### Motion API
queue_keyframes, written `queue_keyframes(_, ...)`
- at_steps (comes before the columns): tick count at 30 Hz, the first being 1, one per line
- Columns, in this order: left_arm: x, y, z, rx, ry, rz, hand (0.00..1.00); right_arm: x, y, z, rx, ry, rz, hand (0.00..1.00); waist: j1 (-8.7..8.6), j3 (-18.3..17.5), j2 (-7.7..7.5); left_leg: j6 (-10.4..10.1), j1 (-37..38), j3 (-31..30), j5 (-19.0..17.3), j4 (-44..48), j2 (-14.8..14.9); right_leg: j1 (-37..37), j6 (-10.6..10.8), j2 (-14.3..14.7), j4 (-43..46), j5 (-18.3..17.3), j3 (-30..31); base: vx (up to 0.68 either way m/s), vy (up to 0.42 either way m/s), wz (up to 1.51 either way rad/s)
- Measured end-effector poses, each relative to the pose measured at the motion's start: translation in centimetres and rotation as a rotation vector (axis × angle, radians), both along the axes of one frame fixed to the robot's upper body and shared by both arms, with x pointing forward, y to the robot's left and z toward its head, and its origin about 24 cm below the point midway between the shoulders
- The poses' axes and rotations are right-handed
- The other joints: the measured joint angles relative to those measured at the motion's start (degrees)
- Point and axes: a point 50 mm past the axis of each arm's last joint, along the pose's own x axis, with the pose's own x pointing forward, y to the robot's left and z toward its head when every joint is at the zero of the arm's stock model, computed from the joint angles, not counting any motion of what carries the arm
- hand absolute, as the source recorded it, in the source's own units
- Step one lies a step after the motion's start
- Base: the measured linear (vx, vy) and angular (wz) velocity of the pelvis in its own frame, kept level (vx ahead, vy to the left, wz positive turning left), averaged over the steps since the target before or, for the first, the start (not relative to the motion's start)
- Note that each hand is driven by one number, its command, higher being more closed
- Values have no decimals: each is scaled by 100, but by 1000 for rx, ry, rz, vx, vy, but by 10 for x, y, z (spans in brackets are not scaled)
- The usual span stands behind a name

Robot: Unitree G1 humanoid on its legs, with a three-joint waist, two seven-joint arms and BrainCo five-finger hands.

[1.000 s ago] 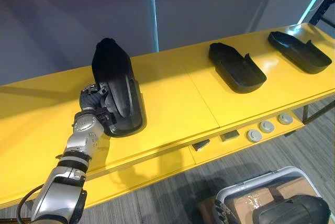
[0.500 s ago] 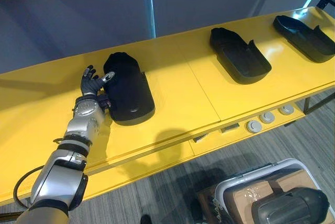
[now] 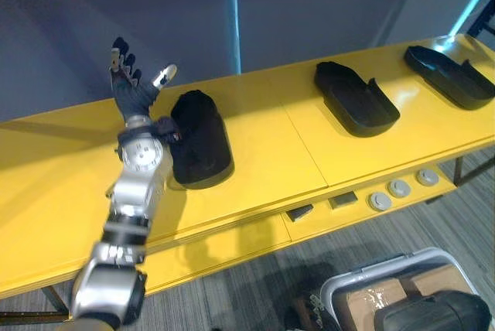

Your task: Walk over and take plastic housings, then place them on the shelf

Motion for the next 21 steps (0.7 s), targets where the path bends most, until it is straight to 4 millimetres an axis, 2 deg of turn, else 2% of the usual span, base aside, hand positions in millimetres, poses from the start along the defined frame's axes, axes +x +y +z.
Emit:
queue_keyframes(1,-22,-10,-24,0,28,-1,0,3,-7,4,-7,-29,-45,0,87,-106,17,0,108,7,0,-62,0,79,3,0,-8,-26,0,56,23,11)
queue_keyframes(3,-38,-19,-42,-6,51,-20,0,6,-10,7,-15,-55,-71,0,102,-208,45,0,168,3,-3,-76,-8,156,12,-9,-43,-36,-8,39,24,1)
queue_keyframes(5,-64,-38,-68,-27,106,-74,0,14,-15,18,-14,-122,-144,0,126,-395,108,-51,269,109,-67,-49,2,213,23,7,-71,-42,90,28,33,-21)
queue_keyframes(6,-69,-43,-74,-29,122,-89,0,16,-16,21,-13,-140,-161,0,143,-413,115,-61,276,163,-132,46,10,221,23,18,-57,-42,161,-3,32,-53)
queue_keyframes(8,-82,-60,-94,-57,200,-149,0,23,-21,33,-25,-211,-212,0,261,-426,131,-83,104,254,-609,852,72,241,24,80,34,-40,444,-48,25,-61)
queue_keyframes(9,-87,-69,-105,-84,247,-184,0,25,-23,40,-34,-251,-241,0,273,-481,179,-110,-50,97,-869,1294,132,219,25,140,70,-40,545,-53,14,-46)
queue_keyframes(11,-90,-78,-120,-103,317,-210,0,27,-32,48,-54,-296,-296,0,272,-565,233,-154,-83,10,-1009,1428,180,182,69,197,113,-60,666,-71,30,-38)
queue_keyframes(12,-92,-80,-129,-114,361,-231,100,22,-36,51,-63,-302,-337,0,257,-656,219,-150,-73,42,-1008,1364,178,158,85,194,101,-61,685,-87,39,-23)
queue_keyframes(17,-95,-84,-152,-107,471,-290,100,-4,-39,46,-67,-248,-415,0,279,-872,192,-91,90,157,-815,885,122,88,101,149,65,-67,691,-19,5,-3)
queue_keyframes(21,-89,-88,-165,-88,544,-320,100,-9,-32,40,-40,-212,-417,0,273,-920,147,-125,96,238,-782,816,147,49,93,169,31,-19,727,50,15,-8)
